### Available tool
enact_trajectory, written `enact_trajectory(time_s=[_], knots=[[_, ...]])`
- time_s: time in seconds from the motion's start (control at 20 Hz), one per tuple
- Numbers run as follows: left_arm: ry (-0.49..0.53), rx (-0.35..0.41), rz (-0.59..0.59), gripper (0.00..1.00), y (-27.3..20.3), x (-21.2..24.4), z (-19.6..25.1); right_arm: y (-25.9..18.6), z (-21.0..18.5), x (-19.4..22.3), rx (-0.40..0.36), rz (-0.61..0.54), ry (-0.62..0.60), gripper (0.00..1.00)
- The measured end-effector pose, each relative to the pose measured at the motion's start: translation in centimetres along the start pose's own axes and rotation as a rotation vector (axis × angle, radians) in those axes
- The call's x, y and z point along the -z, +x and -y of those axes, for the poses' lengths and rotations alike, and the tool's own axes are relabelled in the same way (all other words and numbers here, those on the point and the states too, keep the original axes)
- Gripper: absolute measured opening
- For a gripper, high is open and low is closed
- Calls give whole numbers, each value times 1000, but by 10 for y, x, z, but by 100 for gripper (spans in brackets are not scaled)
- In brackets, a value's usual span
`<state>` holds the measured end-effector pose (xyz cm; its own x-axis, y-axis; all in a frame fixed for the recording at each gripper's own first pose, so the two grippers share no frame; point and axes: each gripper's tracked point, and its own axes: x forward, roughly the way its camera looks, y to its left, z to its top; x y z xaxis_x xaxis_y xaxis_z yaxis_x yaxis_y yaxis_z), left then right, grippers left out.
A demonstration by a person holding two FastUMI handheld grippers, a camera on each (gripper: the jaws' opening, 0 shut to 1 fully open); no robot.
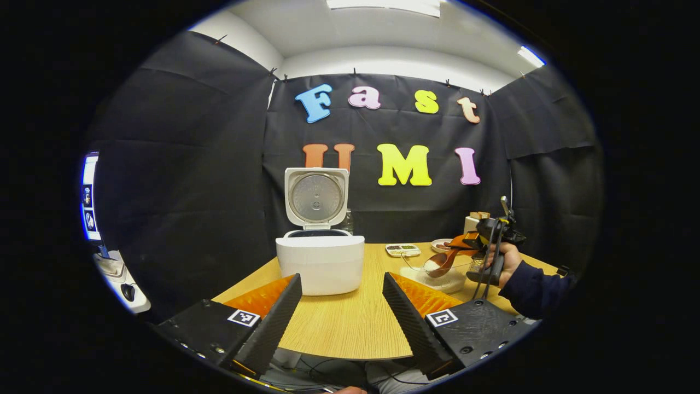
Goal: Close the left gripper, press the button to open the rice cooker; take a wooden spoon from the chopstick holder with the right hand, scoop a spoonful of rice and pour it into the rice cooker, then put the wooden spoon back into the chopstick holder.
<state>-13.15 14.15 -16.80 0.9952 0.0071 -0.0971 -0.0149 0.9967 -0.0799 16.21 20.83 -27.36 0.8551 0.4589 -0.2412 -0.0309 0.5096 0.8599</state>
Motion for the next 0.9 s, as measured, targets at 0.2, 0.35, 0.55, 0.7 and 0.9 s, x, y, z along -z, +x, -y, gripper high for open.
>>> enact_trajectory(time_s=[0.2,0.35,0.55,0.7,0.9], knots=[[20,4,-1,95,-2,-4,5,-12,-1,-11,-121,2,287,10],[33,10,3,95,-2,-5,7,-20,-6,-17,-206,7,475,10],[38,10,8,96,-8,-6,2,-23,-43,-9,-293,-66,559,10],[27,7,9,96,-12,-2,-8,-22,-73,-7,-290,-44,445,10],[21,-8,-9,96,-19,10,-29,-5,-119,5,-300,-67,359,10]])
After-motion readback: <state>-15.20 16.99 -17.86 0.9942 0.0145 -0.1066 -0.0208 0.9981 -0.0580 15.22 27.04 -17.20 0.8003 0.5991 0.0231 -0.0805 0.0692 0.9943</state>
